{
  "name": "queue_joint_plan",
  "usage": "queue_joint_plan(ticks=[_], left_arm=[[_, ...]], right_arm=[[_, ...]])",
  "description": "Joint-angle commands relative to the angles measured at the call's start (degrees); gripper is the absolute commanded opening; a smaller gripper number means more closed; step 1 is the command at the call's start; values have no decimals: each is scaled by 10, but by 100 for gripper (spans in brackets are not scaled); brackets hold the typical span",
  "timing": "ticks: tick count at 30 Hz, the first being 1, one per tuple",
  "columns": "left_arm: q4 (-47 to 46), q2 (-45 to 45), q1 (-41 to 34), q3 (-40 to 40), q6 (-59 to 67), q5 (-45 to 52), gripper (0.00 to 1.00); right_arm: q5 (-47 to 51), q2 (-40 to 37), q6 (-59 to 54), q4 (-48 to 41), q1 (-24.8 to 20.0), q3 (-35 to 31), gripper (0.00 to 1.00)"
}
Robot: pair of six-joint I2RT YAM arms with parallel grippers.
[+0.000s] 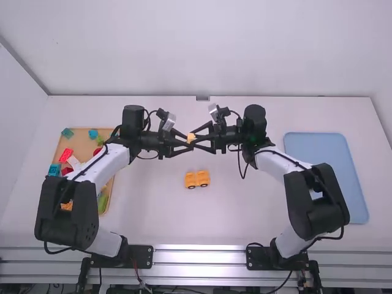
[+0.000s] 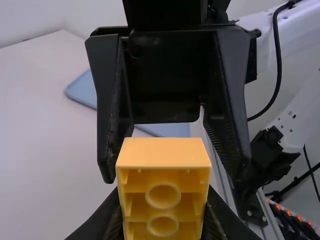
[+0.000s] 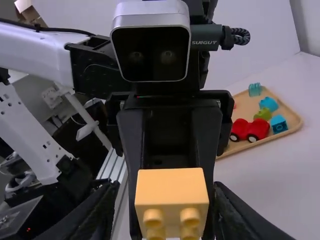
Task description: Assemble lego blocks to make yellow taxi
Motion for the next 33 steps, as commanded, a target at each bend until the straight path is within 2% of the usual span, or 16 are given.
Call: queue_joint_plan(ticks=[1, 11, 13, 17, 26, 33], left_arm=[[-2, 3, -2, 3, 8, 19, 10], [-1, 3, -16, 3, 9, 21, 10], [-2, 3, -30, 3, 14, 0, 5], [13, 3, -23, 3, -18, -35, 2], [22, 3, -24, 3, -14, -33, 2], [32, 3, -24, 3, -14, -17, 2]], right_arm=[[-1, 3, -3, 2, 3, 17, 51], [5, 3, -3, 2, 9, 17, 52], [13, 3, -3, 2, 14, 17, 47], [11, 3, -3, 0, 11, 17, 43], [11, 3, -3, -1, 12, 17, 42], [7, 3, -1, -1, 2, 17, 36]])
